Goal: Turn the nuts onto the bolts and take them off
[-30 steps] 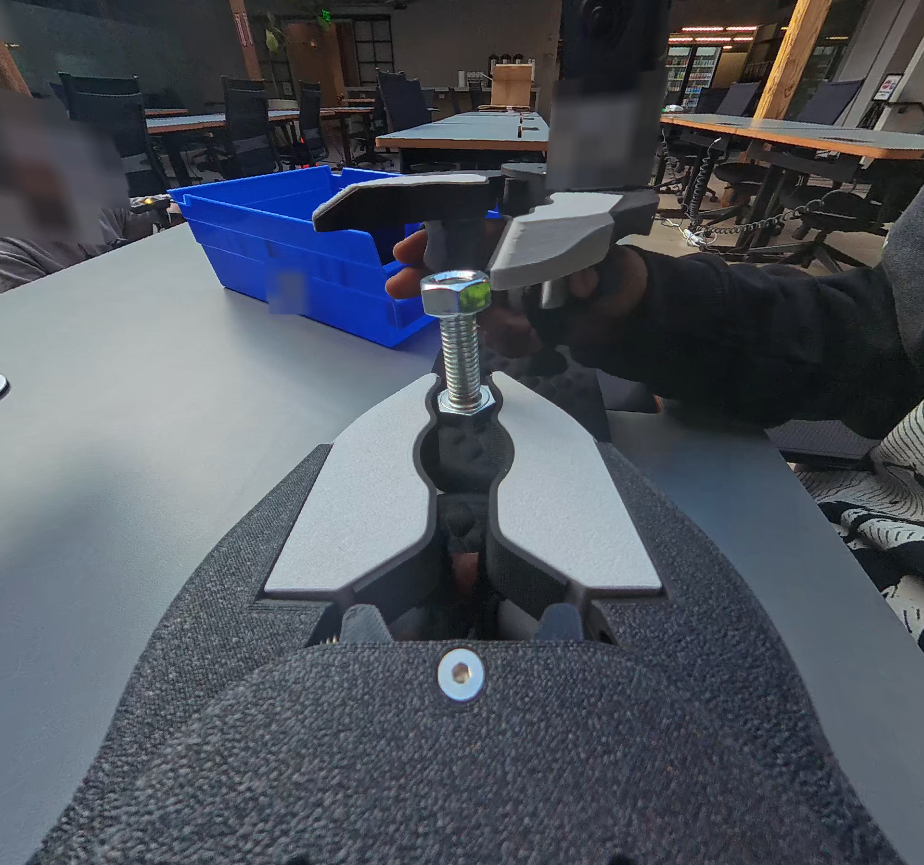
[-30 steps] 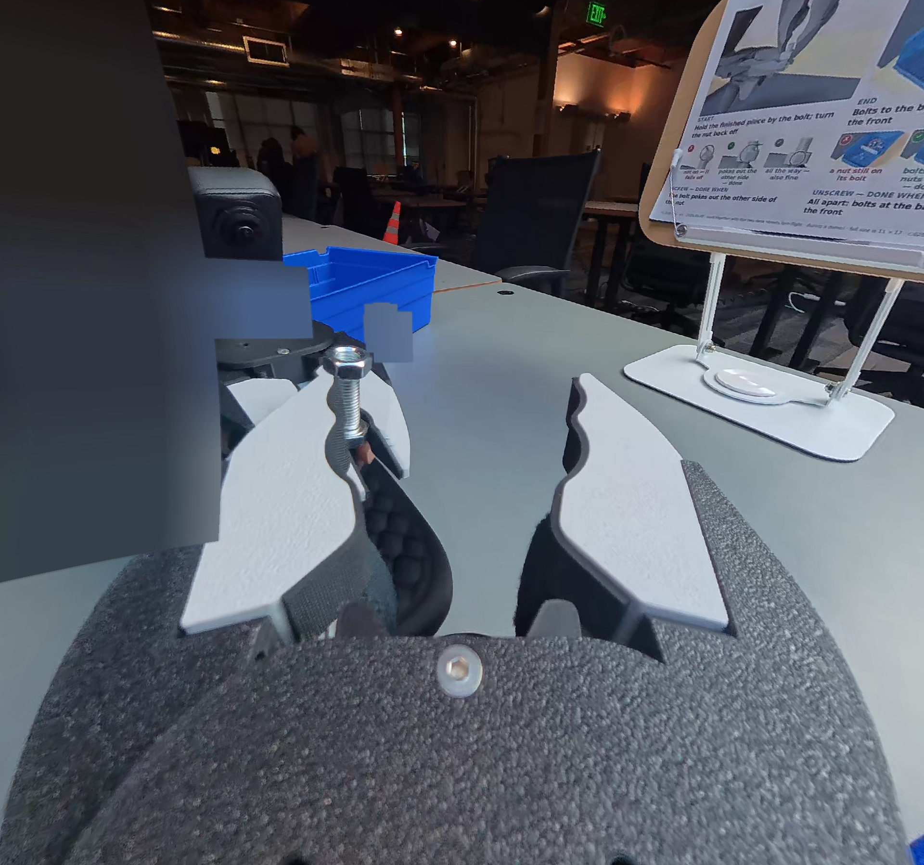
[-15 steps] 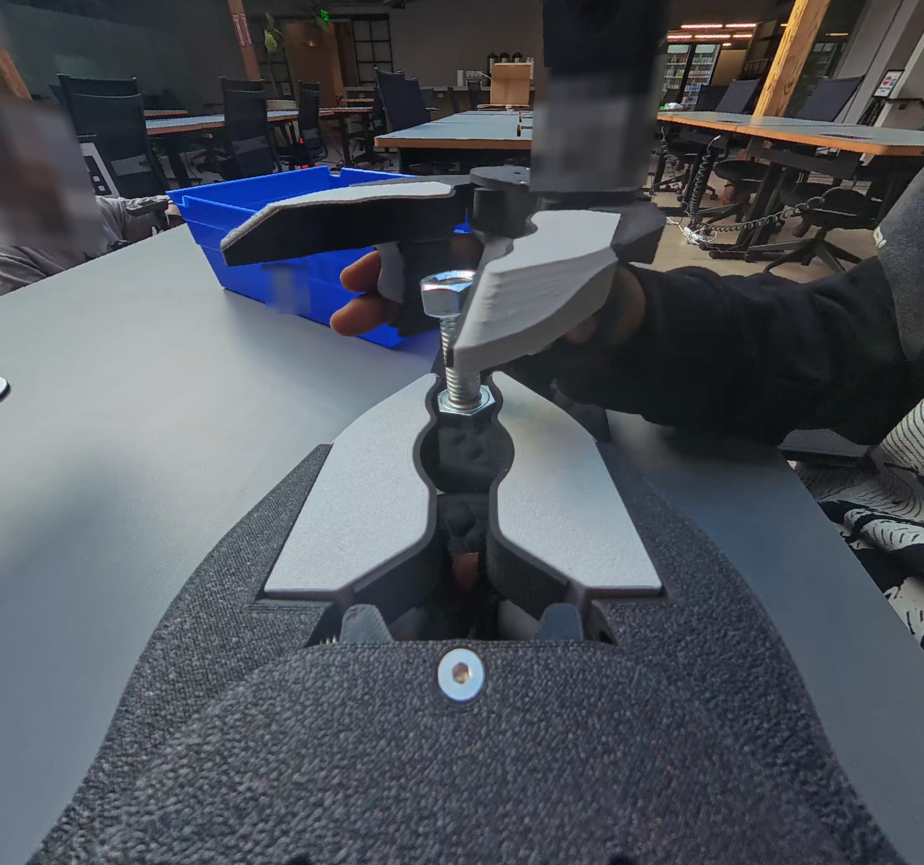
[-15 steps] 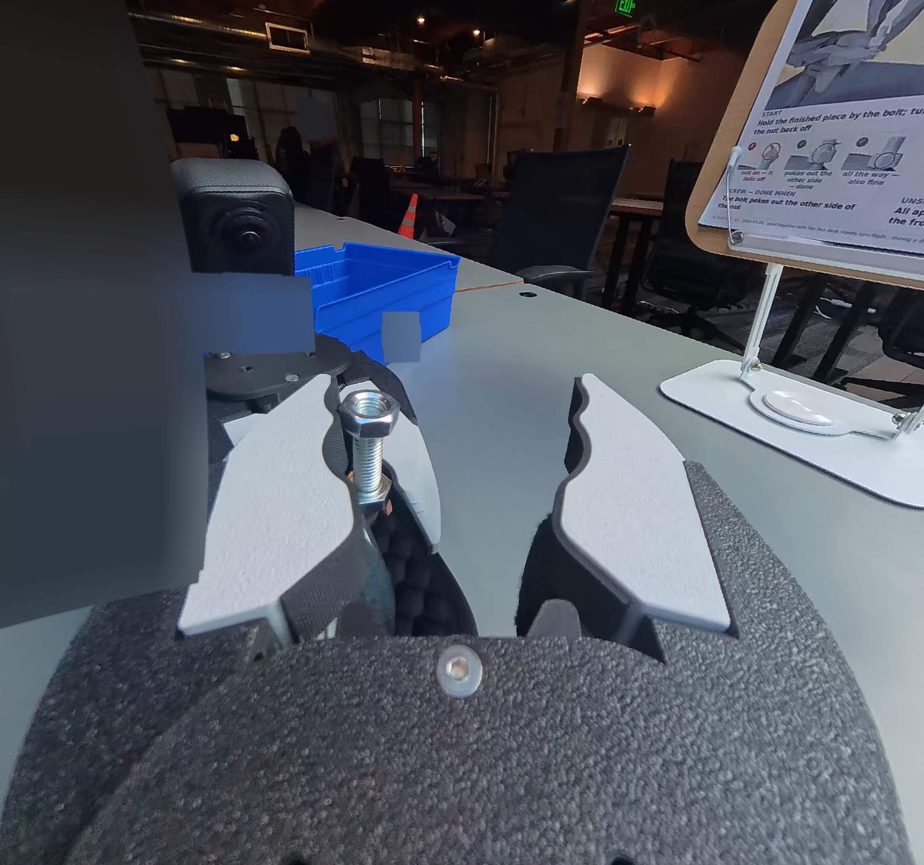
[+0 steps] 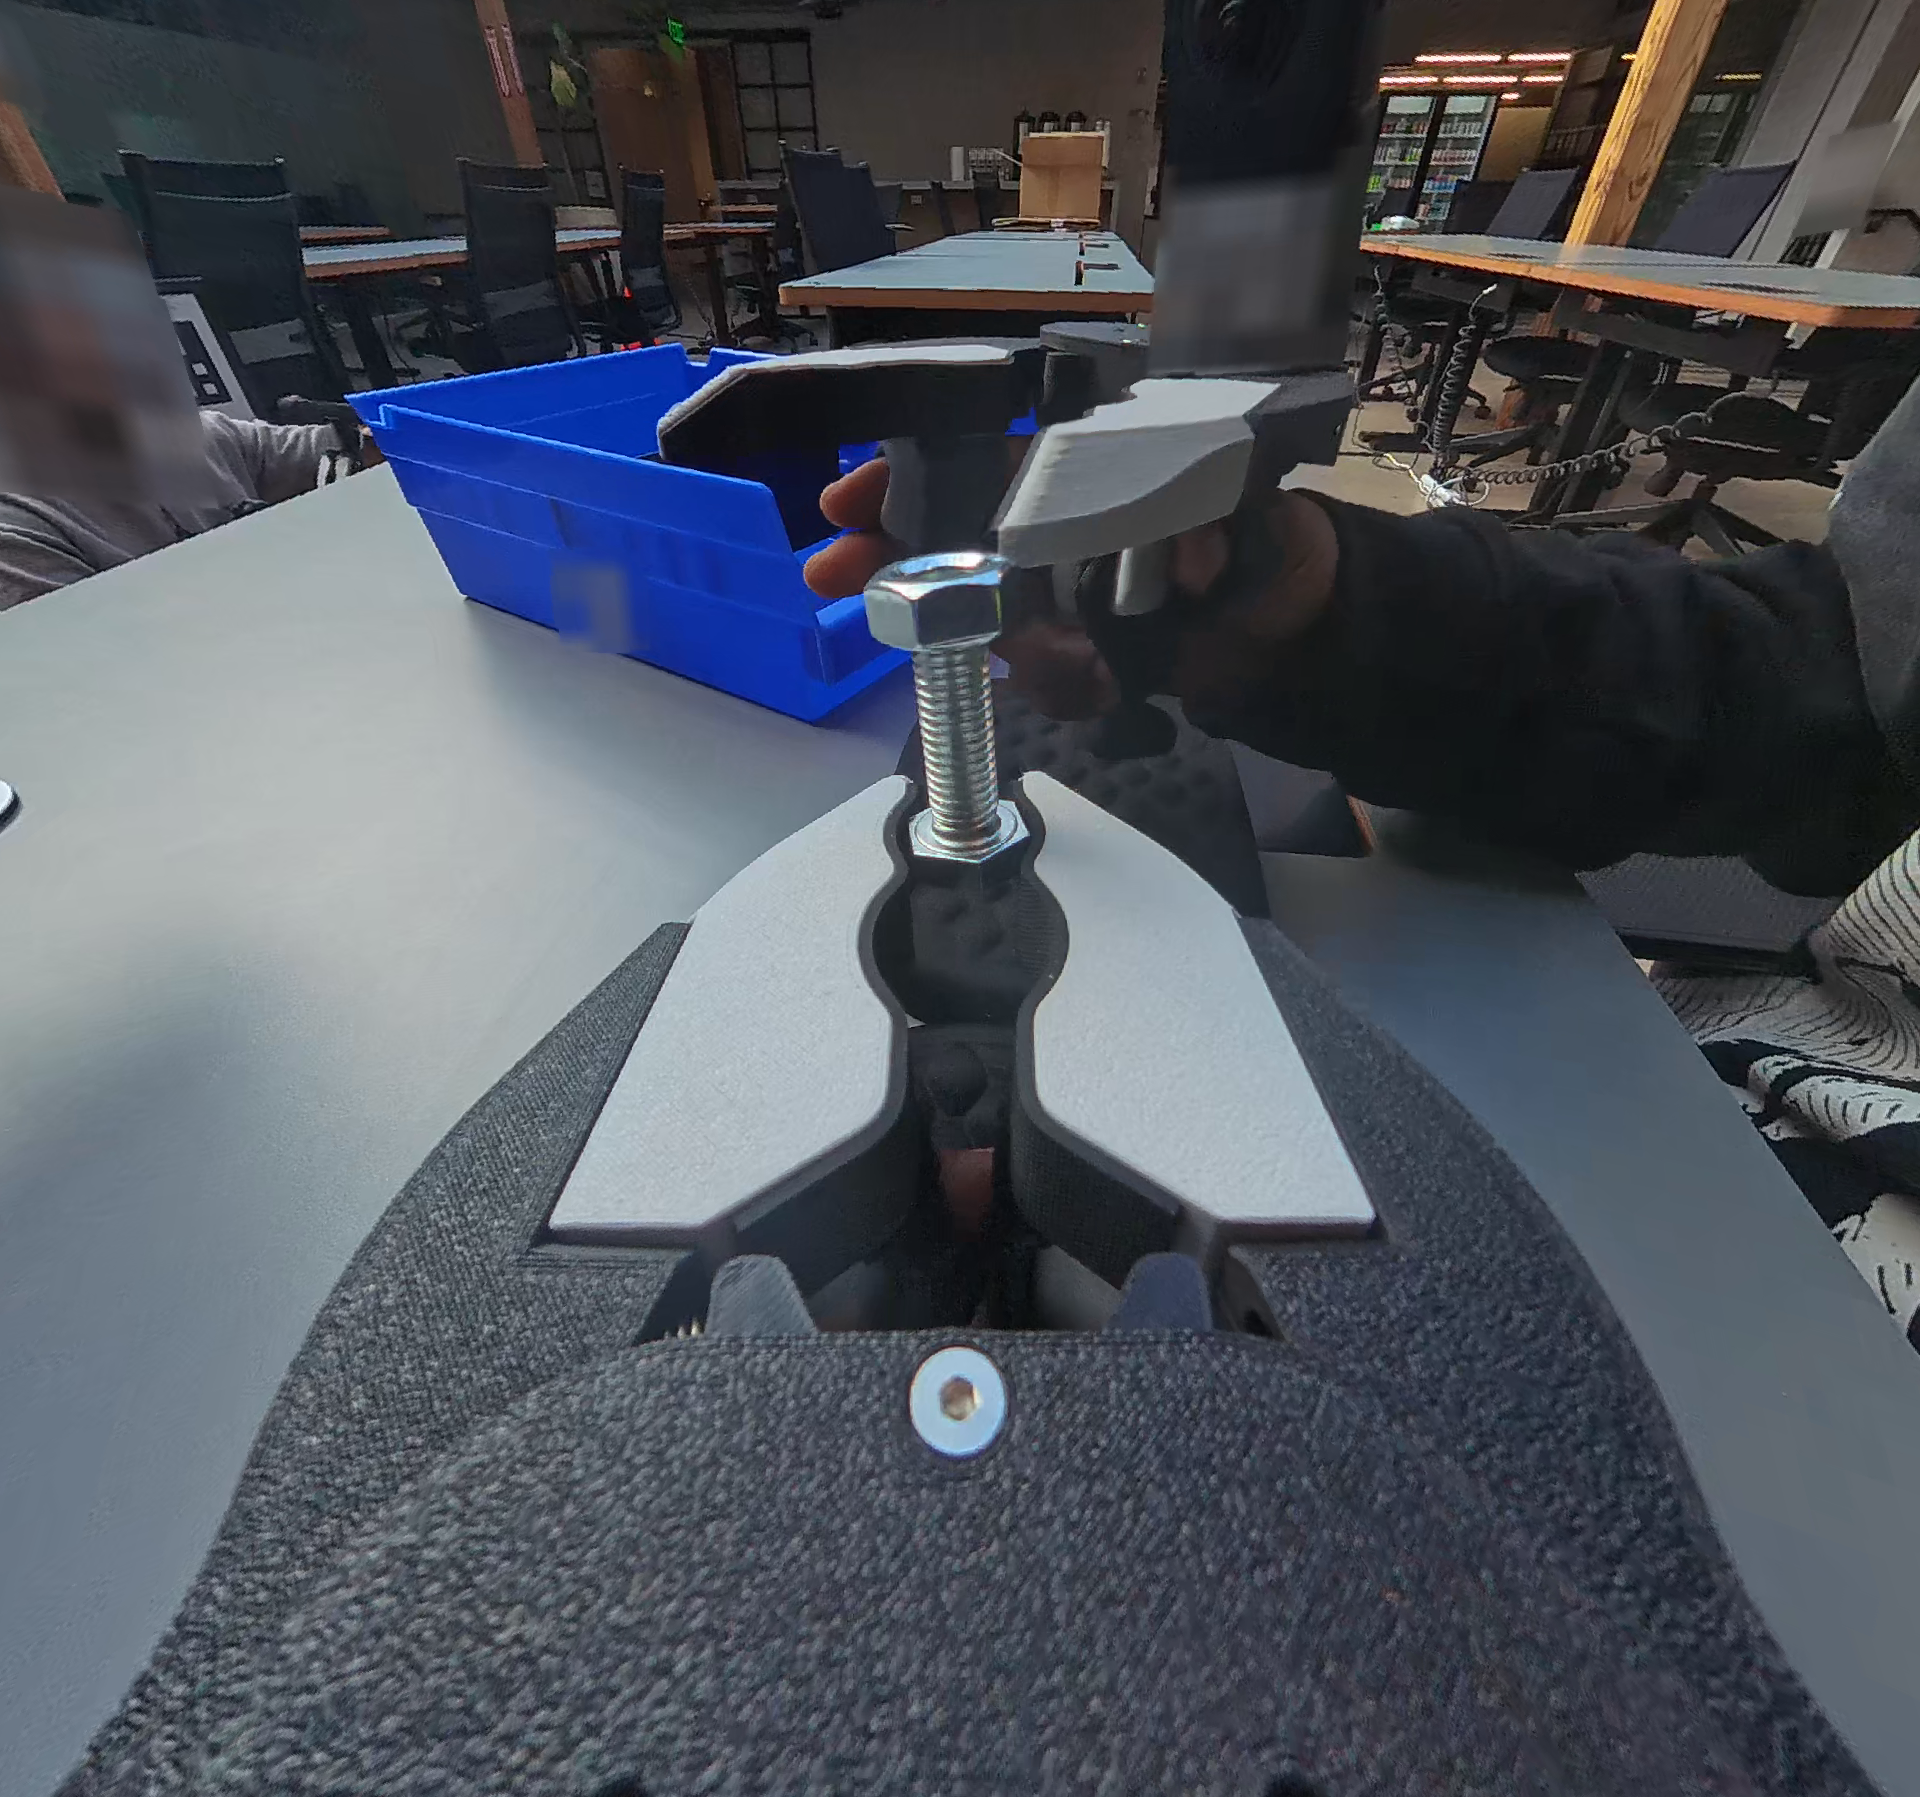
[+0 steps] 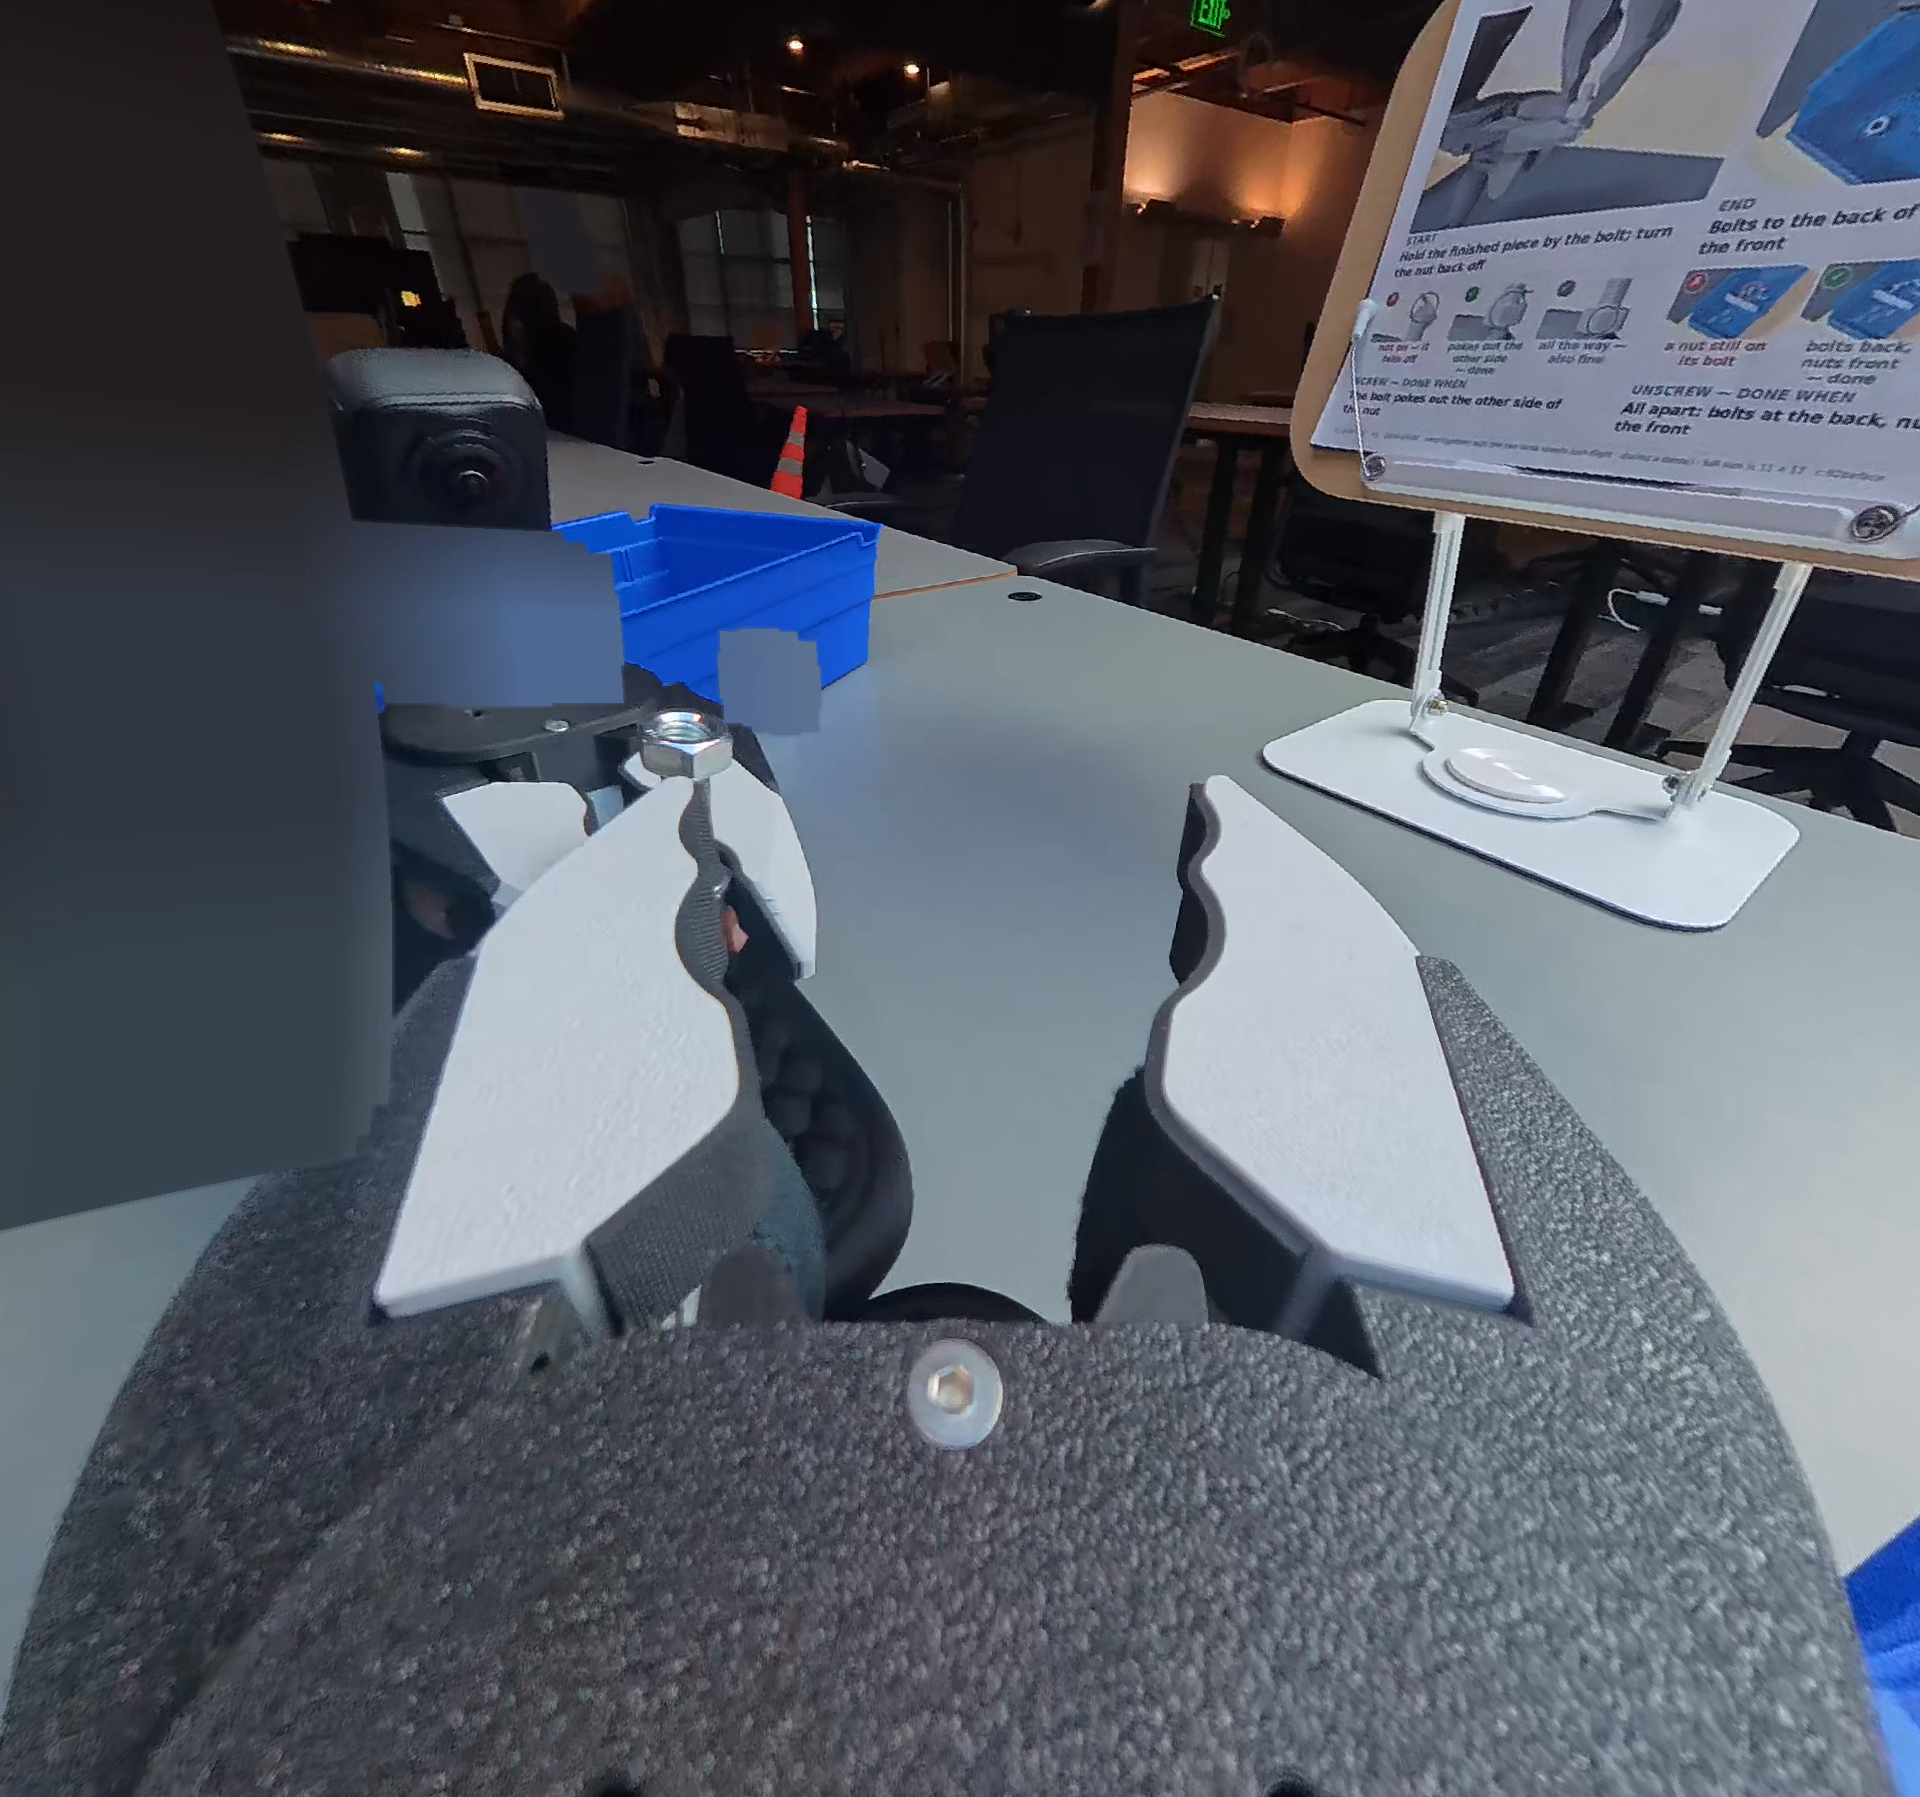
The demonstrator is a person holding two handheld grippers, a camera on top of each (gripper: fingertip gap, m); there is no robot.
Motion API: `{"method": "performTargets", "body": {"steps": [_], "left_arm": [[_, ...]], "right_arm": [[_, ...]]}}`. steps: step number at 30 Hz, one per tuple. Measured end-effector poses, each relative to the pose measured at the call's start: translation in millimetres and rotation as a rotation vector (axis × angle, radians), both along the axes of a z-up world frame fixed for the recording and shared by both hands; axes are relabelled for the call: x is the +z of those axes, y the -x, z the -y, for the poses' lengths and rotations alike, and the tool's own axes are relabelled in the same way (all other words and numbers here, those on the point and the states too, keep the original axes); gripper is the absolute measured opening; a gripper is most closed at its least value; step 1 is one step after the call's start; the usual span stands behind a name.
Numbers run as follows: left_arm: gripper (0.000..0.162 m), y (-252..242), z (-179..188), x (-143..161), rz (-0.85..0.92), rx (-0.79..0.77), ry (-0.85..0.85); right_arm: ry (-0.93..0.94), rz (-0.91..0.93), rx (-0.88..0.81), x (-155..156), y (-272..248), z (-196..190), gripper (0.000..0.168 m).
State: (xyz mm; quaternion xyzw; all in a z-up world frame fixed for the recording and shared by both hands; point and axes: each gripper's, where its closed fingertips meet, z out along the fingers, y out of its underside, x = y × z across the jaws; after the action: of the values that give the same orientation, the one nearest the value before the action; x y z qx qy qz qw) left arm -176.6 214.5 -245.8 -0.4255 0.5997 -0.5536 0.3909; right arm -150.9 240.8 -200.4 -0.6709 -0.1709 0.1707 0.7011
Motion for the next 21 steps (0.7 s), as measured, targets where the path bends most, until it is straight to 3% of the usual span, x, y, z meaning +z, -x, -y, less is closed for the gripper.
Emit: {"method": "performTargets", "body": {"steps": [6, 9, 10, 14, 16, 21], "left_arm": [[0.015, 0, 0, 0, 0.0, 0.001, 0.0], [0.015, 0, -1, 0, 0.001, 0.001, 0.004], [0.015, 0, 0, 0, 0.0, 0.001, 0.002], [0.015, 0, 1, -1, -0.004, -0.003, -0.008], [0.015, 0, 1, -1, -0.006, -0.004, -0.013], [0.015, 0, 2, -2, -0.011, -0.005, -0.018]], "right_arm": [[-0.016, 0.069, 0.074, 2, 25, -3, 0.086], [-0.009, 0.222, 0.199, 6, 41, 1, 0.072], [0.022, 0.29, 0.271, 6, 47, 5, 0.065], [0.305, 0.589, 0.544, -2, 53, 19, 0.069], [0.391, 0.712, 0.645, 1, 52, 21, 0.063], [0.552, 0.871, 0.854, 7, 58, 24, 0.045]]}}
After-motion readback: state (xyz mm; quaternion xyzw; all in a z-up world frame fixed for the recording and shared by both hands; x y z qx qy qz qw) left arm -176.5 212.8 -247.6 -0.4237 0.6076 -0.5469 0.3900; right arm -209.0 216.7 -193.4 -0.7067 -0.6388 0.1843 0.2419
